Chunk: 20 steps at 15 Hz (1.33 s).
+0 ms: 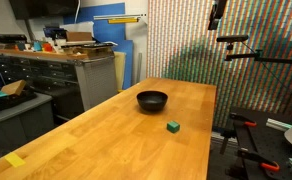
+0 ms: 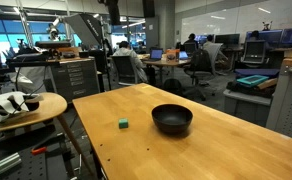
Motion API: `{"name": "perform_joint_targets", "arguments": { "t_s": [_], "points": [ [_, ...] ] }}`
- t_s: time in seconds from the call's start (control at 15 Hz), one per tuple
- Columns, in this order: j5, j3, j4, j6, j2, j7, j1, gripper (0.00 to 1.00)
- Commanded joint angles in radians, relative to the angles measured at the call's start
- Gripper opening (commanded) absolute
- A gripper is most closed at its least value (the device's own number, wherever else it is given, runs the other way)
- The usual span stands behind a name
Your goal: Put the green block in the bowl
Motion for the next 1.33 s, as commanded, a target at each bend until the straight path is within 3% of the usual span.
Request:
{"name": "perform_joint_targets", "arguments": {
  "t_s": [0.0, 0.67, 0.87, 1.27],
  "points": [
    [0.006, 0.009, 0.005, -0.001, 0.002, -0.005, -0.011, 1.0],
    [0.006, 0.009, 0.017, -0.002, -0.003, -0.005, -0.01, 1.0],
    [0.008, 0.04, -0.011, 0.031, -0.002, 0.069, -0.015, 1.0],
    [0.009, 0.166, -0.114, 0.115, 0.002, 0.351, -0.017, 1.0]
  ]
}}
